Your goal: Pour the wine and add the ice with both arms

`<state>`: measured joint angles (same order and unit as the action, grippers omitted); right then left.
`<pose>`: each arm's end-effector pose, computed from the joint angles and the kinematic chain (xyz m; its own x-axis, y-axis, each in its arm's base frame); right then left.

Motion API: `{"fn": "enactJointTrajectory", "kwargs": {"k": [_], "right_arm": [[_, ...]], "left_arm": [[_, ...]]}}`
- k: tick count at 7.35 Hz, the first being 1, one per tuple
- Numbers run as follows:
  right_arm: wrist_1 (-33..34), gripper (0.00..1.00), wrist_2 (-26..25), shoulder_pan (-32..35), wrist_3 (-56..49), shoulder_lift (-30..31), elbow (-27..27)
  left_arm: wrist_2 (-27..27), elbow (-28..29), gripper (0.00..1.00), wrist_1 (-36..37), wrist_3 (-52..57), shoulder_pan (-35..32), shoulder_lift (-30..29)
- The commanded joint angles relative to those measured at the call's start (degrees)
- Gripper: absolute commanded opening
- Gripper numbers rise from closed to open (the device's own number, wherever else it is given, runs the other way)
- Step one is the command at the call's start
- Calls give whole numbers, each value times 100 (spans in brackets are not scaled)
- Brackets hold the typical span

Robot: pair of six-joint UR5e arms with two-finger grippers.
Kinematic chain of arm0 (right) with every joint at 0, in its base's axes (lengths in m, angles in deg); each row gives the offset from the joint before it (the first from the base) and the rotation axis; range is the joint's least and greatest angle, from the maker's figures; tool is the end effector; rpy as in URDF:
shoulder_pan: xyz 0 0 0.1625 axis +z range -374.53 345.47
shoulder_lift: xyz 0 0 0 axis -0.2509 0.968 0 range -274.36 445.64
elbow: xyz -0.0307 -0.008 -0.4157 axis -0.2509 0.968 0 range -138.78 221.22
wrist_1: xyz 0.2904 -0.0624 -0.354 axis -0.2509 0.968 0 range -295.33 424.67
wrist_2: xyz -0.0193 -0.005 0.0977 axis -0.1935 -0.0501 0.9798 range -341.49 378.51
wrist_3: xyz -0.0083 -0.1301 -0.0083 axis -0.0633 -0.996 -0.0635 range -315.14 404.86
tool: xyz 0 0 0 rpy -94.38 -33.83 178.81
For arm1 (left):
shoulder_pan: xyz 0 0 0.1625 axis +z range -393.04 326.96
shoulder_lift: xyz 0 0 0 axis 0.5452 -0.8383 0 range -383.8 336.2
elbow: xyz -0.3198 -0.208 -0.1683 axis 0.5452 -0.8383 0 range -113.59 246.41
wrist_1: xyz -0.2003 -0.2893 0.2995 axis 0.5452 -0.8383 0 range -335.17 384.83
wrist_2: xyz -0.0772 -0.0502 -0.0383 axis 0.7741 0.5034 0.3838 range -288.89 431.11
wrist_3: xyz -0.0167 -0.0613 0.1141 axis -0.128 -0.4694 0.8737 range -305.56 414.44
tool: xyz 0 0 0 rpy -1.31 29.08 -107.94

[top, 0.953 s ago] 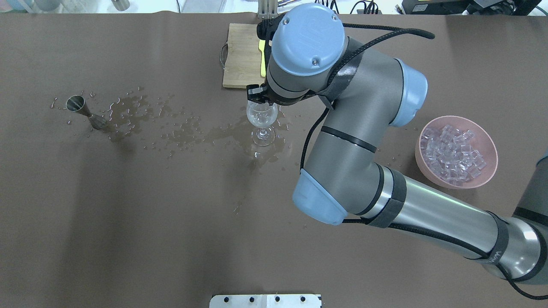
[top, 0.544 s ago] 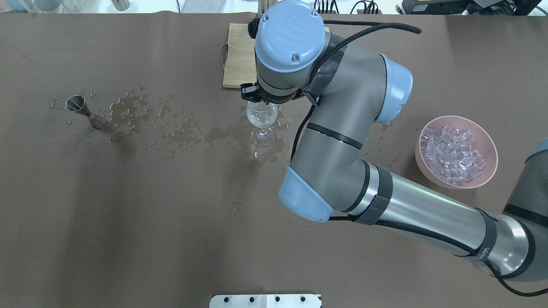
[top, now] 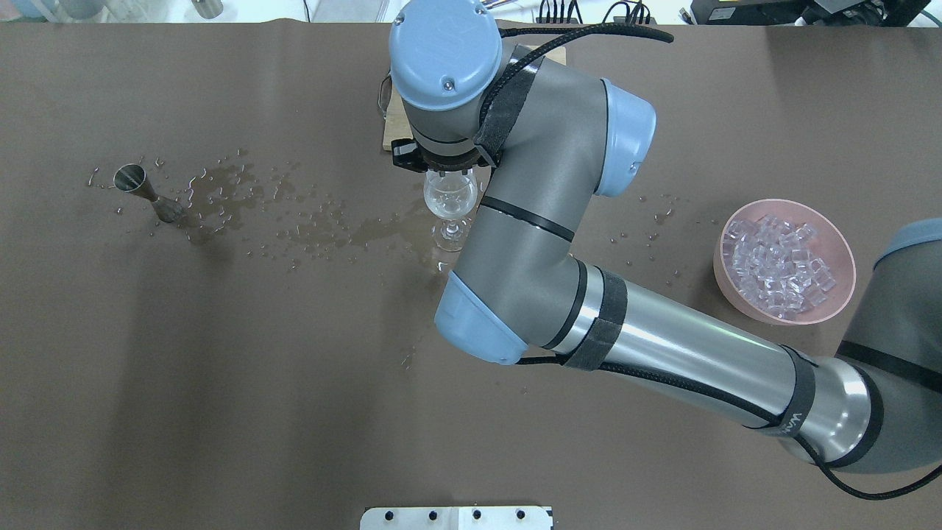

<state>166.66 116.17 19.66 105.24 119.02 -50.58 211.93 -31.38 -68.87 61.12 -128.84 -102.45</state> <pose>-0.5489 -0.5131 0.0319 0.7315 -0.0953 0.6752 -0.1330 0.9512 0.2783 -0.0784 -0.4538 0.6811 0.6363 0.0541 -0.7695 0.0272 0.9953 0.0924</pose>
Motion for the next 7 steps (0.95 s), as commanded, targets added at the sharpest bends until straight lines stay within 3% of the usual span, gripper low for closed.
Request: {"fn": "enactJointTrajectory", "kwargs": {"k": [1,2,3,7], "right_arm": [[40,0,-106,-70,-9,-33,14],[40,64,-133,-96,-1,-42,14],[40,100,-438,-184,-1,-25,5],[31,100,-432,-202,-53,-25,-82]], "left_arm": [[-2,5,98,0,0,0,-2],[7,40,98,-52,0,0,-2],[7,136,98,-183,0,0,-2],[7,225,98,-343,-18,0,-10]]}}
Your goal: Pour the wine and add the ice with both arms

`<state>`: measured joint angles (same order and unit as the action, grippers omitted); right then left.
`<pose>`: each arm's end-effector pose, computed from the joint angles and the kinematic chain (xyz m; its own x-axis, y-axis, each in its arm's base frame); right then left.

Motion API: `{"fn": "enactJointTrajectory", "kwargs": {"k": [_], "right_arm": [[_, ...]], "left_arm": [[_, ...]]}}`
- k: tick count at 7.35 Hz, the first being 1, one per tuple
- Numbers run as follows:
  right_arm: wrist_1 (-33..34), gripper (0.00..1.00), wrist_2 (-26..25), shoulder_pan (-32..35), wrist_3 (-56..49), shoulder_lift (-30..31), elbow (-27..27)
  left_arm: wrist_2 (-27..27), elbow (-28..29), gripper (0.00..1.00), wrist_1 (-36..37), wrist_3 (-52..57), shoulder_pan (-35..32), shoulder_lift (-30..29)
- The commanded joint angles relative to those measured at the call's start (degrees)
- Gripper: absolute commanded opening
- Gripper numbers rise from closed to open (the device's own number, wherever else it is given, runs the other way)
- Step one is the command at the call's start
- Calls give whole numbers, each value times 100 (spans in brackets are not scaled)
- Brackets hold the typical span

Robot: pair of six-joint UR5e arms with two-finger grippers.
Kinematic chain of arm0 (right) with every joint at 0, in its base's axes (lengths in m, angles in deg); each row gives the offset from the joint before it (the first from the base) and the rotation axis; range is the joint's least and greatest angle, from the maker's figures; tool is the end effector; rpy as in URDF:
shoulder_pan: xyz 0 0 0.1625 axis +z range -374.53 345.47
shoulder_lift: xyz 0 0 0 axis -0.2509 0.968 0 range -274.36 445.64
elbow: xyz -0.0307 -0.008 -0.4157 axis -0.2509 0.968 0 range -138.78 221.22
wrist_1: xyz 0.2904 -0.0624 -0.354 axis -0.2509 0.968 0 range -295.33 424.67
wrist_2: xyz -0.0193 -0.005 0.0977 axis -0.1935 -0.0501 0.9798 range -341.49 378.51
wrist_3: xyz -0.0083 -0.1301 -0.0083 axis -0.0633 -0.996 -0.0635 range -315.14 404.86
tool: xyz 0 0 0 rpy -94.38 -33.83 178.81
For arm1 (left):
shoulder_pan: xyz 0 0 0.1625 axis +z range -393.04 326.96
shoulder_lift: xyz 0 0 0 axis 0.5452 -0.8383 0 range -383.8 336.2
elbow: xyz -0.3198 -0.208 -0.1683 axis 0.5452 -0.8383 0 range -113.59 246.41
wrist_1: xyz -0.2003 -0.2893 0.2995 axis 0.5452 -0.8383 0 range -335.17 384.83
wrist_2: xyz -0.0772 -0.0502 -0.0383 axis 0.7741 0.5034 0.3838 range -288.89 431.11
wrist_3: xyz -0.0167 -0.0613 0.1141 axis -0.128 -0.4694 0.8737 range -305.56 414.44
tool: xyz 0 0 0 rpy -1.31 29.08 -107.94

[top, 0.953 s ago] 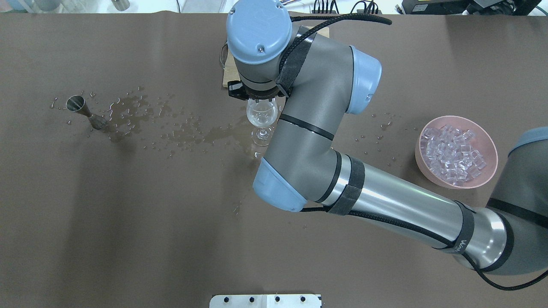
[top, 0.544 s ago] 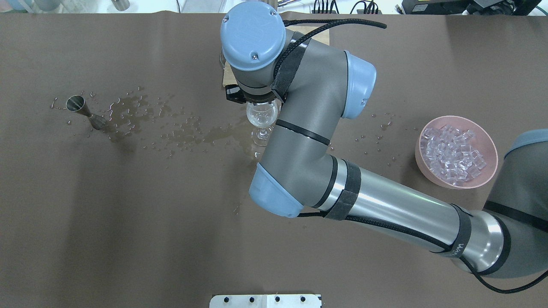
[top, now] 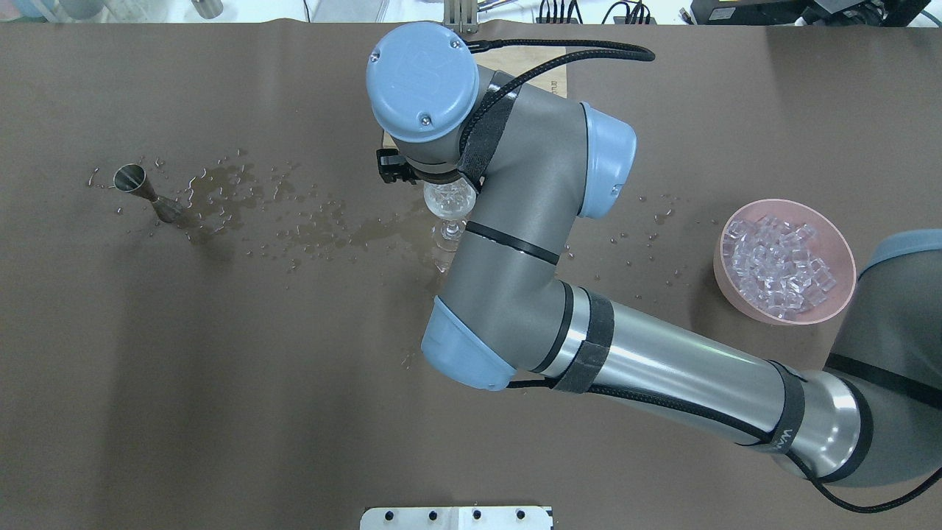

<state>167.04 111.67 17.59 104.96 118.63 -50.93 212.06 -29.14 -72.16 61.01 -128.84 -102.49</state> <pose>-0.5595 -0.5002 0.0262 0.7504 -0.1166 0.6506 -0.1418 0.9330 0.3307 -0.0782 -0.4543 0.6960 0.6360 0.0669 -0.7688 0.0284 0.9935 0.1100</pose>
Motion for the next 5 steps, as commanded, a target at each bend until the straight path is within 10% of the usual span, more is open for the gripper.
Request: {"fn": "enactJointTrajectory", "kwargs": {"k": [1,5], "right_arm": [[-7,100,79,75,-251,67,-144],[-435,100,2183,1811,-2243,1792,-1329]], "left_arm": [[-6,1,98,-13,-120,0,-76],[-355,-314,98,22,-1276,61,-427]]}}
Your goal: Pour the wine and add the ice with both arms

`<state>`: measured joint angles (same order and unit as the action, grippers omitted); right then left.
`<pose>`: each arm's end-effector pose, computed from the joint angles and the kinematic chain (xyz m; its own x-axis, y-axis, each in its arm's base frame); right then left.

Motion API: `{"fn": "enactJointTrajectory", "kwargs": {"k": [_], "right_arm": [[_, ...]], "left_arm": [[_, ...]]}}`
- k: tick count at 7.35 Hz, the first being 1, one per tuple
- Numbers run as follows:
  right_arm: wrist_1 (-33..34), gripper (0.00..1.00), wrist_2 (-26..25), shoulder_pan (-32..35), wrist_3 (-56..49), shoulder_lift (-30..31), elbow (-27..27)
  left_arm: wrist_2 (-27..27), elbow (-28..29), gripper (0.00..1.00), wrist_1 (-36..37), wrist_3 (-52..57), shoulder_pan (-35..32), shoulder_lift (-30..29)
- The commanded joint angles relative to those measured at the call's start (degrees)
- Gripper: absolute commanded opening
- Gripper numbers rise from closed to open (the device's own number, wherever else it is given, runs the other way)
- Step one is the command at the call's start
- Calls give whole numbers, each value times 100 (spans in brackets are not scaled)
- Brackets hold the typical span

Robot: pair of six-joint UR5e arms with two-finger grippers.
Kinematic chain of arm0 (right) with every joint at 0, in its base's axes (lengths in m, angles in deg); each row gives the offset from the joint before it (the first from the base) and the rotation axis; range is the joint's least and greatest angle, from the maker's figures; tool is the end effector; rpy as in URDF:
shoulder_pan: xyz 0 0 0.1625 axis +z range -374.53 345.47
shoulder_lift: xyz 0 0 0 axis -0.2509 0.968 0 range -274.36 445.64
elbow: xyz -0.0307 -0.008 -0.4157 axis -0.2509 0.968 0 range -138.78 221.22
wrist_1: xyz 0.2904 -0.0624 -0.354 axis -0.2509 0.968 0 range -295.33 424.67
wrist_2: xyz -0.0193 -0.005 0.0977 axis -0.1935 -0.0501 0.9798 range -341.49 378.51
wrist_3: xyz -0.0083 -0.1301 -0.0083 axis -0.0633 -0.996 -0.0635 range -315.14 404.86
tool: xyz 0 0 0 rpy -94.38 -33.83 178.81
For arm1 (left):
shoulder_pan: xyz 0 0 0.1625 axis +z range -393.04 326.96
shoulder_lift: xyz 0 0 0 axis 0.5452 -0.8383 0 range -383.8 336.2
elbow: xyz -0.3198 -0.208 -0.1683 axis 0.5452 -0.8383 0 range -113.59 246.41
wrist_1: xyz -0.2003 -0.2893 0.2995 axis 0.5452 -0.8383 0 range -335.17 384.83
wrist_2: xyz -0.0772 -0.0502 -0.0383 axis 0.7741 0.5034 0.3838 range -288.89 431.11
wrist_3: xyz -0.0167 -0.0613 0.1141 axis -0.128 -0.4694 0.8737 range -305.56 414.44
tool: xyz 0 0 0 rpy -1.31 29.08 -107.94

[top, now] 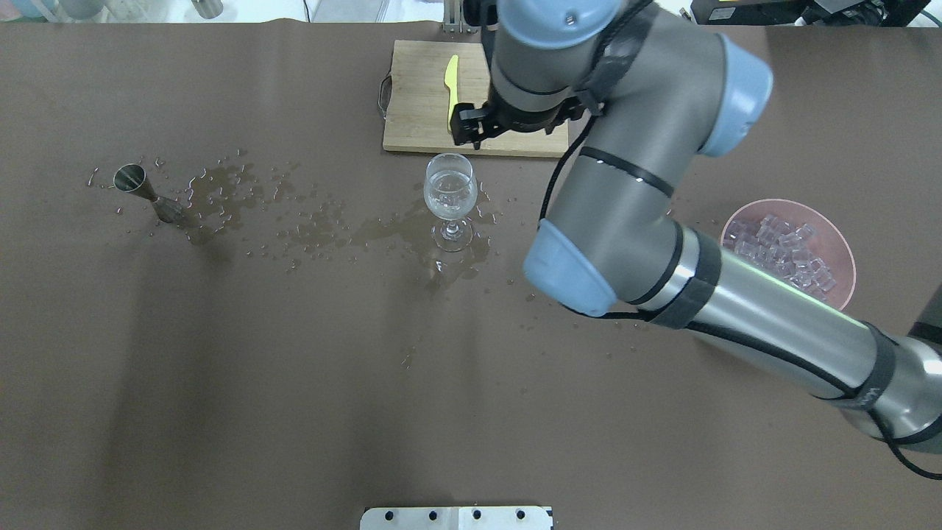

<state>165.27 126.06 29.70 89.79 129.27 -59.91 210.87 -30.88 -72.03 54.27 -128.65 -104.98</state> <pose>-0.4350 -0.5546 0.0893 0.7050 -0.2558 0.6615 -0.0118 0.9284 0.3715 -0.0809 -0.4798 0.6612 0.6496 0.0044 -0.7602 0.0992 0.9909 0.0905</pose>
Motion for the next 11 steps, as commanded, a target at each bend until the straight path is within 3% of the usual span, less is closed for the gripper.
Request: {"fn": "enactJointTrajectory", "kwargs": {"k": [1,3,7,9,11], "right_arm": [[-565,100,1507,1109,-1027,1273,-443],[-665,100,2216,1963,-1878,2223,-434],[-683,100,2113,2983,-3722,4296,-399],[-665,100,1797,3660,-4893,4966,-381],[-569,100,1848,4048,-5012,5093,-364]], "left_arm": [[-317,-149,98,9,-695,226,-205],[-326,-149,98,9,-713,325,-232],[-326,-219,98,-9,-373,377,-223],[-344,-202,98,35,130,412,-188],[-344,-202,98,35,131,412,-162]]}}
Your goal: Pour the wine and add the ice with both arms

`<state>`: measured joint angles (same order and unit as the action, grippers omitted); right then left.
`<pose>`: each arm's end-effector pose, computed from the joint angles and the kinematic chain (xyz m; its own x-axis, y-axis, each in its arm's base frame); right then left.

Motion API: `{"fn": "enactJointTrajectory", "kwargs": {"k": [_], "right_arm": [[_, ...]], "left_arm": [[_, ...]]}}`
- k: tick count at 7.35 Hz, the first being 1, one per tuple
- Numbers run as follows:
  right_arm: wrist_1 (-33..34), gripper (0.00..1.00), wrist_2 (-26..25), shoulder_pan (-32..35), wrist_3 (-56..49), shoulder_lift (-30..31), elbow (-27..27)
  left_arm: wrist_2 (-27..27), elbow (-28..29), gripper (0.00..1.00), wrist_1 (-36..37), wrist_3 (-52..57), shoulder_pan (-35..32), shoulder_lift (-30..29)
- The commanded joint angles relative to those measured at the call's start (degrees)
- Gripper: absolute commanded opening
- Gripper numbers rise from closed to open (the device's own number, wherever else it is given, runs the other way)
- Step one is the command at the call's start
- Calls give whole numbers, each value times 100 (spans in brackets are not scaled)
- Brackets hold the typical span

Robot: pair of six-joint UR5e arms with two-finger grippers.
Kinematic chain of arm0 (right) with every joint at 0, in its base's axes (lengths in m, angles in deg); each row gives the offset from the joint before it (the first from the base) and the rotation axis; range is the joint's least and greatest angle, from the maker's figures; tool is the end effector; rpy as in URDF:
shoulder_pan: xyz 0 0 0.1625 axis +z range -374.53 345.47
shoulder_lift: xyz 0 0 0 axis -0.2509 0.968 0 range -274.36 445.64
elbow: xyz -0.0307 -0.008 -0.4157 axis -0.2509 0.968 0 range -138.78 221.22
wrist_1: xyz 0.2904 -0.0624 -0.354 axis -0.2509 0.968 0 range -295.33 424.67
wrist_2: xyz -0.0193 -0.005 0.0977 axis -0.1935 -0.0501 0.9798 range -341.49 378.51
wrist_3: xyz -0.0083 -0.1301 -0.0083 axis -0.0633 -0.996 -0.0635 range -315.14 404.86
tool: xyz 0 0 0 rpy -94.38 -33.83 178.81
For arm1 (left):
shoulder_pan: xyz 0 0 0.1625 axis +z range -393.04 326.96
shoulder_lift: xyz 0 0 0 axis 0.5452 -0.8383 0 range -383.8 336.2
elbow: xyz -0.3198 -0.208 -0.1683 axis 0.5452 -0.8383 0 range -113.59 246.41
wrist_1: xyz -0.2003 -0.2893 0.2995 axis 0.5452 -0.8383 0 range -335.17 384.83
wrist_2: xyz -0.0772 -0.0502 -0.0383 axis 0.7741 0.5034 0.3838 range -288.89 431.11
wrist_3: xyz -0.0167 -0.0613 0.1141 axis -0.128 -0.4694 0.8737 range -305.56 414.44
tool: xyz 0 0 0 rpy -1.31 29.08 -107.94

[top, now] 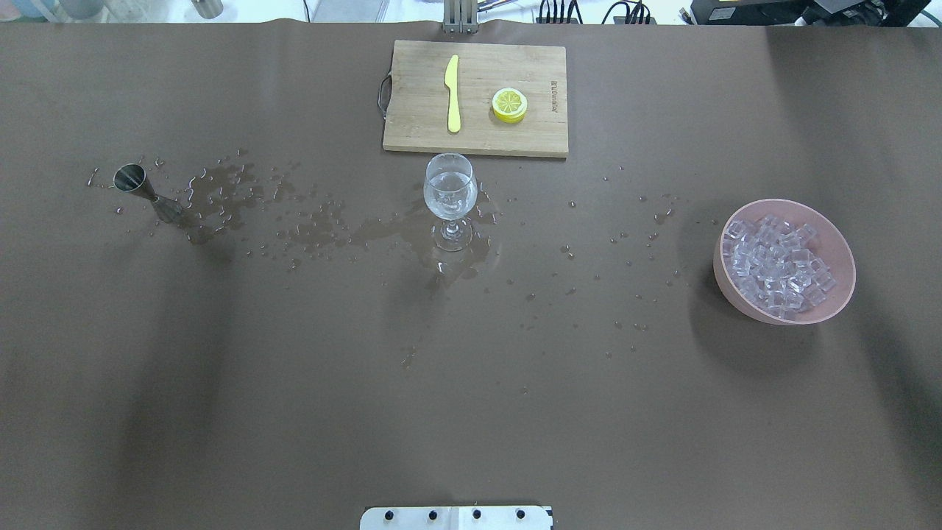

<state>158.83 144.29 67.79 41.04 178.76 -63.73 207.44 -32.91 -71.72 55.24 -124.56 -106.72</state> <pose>-0.0135 -0.5262 0.5798 0.7830 -0.2508 0.5692 0.1850 0.9676 0.1718 -0.0522 -0.5018 0.6329 0.6936 0.1059 -0.7125 0.0165 0.9866 0.1626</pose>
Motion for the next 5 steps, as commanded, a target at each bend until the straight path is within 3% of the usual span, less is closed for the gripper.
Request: {"fn": "enactJointTrajectory", "kwargs": {"k": [1,5], "right_arm": [[67,100,26,327,-58,232,36],[-39,100,-36,319,-110,233,125]], "left_arm": [[8,0,98,-22,33,3,56],[17,9,98,-22,33,3,65]]}}
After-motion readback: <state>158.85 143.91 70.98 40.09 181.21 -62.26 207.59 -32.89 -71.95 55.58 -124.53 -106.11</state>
